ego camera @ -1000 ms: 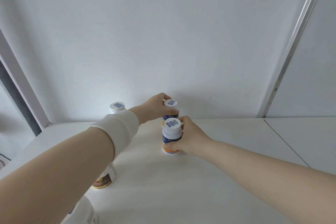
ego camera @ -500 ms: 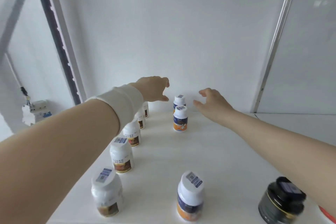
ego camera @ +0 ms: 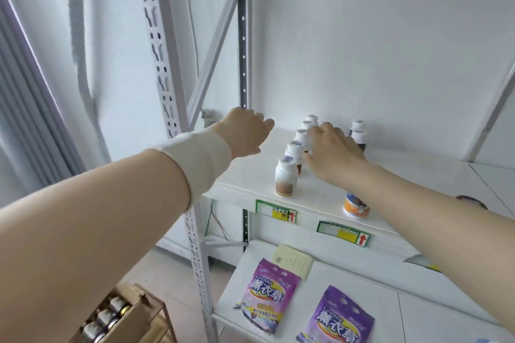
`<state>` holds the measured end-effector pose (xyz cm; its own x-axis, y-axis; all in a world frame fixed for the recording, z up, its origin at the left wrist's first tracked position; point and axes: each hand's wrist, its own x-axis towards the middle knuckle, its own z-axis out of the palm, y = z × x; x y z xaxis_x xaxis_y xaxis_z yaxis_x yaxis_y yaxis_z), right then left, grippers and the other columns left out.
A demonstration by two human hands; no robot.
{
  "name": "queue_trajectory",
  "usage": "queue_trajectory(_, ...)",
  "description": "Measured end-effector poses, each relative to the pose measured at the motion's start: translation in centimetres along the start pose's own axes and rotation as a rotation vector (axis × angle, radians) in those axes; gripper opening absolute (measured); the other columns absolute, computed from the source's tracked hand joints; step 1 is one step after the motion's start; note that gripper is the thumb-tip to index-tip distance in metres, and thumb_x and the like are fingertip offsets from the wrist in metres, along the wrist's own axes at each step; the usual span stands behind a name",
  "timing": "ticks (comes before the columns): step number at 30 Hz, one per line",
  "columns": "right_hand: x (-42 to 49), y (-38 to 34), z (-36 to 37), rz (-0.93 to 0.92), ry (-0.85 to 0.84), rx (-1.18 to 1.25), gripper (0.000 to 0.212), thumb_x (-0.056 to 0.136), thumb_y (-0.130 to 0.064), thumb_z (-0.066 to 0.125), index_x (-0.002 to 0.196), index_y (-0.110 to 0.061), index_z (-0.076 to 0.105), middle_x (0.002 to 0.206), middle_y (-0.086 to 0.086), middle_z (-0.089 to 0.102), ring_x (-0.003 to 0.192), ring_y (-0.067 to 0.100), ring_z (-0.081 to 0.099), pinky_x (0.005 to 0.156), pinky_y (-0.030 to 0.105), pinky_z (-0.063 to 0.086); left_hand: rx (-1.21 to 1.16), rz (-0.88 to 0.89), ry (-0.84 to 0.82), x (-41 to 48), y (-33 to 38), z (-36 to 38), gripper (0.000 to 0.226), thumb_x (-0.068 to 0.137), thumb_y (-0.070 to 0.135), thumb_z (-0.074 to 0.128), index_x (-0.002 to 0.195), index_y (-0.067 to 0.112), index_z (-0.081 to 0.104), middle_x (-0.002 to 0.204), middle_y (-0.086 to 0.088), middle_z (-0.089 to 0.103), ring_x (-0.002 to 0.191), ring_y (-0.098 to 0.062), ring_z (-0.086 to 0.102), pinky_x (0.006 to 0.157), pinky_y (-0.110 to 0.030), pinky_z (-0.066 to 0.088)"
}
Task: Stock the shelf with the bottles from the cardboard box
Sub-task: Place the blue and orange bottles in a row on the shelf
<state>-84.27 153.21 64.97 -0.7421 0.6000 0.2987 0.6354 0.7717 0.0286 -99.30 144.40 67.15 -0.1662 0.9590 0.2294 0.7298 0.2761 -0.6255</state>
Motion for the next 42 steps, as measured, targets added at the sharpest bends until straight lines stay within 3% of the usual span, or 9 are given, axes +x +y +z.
queue_trajectory(3,-1.0,-5.7,0.0,-0.127,-0.017,-0.035,0.045,0.095,-0.029,0.040,0.135,-0.009,0.034,0.136,0.013,0.037,0.124,0.031,0.038,0.097,0.041,0.034,0.009,-0.052,-0.087,-6.1,-2.6,2.3,0.048,0.092,0.035,0.051,0.131,0.010,0.038,0.121,-0.009,0.054,0.113,-0.028,0.054,0.092,-0.037,0.044)
queue_trajectory(11,-2.2,-25.0,5.5,-0.443,-0.098,0.003,0.042,0.094,-0.027,0.040,0.132,-0.009,0.035,0.134,0.012,0.039,0.120,0.031,0.040,0.097,0.040,0.035,-0.179,-0.262,-0.324,-24.4,-10.7,13.0,0.048,0.092,0.035,0.052,0.132,0.012,0.039,0.122,-0.006,0.054,0.111,-0.024,0.054,0.086,-0.032,0.043)
queue_trajectory(19,-5.5,-43.3,18.8,-0.695,-0.354,-0.070,0.044,0.095,-0.031,0.039,0.133,-0.009,0.034,0.136,0.012,0.039,0.125,0.029,0.038,0.103,0.040,0.034,-0.253,-0.405,-0.668,-43.7,-11.8,29.1,0.034,0.096,0.020,0.044,0.128,0.009,0.043,0.128,-0.010,0.052,0.116,-0.027,0.050,0.093,-0.034,0.041)
queue_trajectory(26,-5.6,-53.1,31.8,-0.881,-0.604,-0.087,0.046,0.096,-0.031,0.038,0.137,-0.011,0.030,0.139,0.012,0.037,0.128,0.029,0.035,0.106,0.040,0.033,-0.494,-0.526,-0.978,-51.3,-8.5,42.5,0.032,0.095,0.020,0.046,0.126,0.011,0.044,0.122,-0.010,0.054,0.110,-0.025,0.052,0.084,-0.033,0.043)
queue_trajectory(37,-1.8,-62.0,53.1,-0.989,-1.024,-0.104,0.040,0.093,-0.023,0.044,0.130,-0.012,0.035,0.130,0.010,0.043,0.120,0.027,0.041,0.097,0.036,0.036,-1.063,-1.127,-1.290,-54.1,-3.2,60.9,0.038,0.094,0.026,0.046,0.129,0.015,0.038,0.127,-0.008,0.050,0.117,-0.025,0.050,0.090,-0.035,0.044)
queue_trajectory(42,-2.9,-65.7,61.8,-0.790,-1.195,0.010,0.044,0.094,-0.032,0.043,0.132,-0.010,0.035,0.131,0.009,0.041,0.124,0.026,0.041,0.096,0.034,0.039,-1.240,-1.529,-1.221,-55.1,0.2,67.9,0.045,0.093,0.030,0.051,0.131,0.012,0.034,0.128,-0.010,0.046,0.116,-0.027,0.050,0.090,-0.035,0.044)
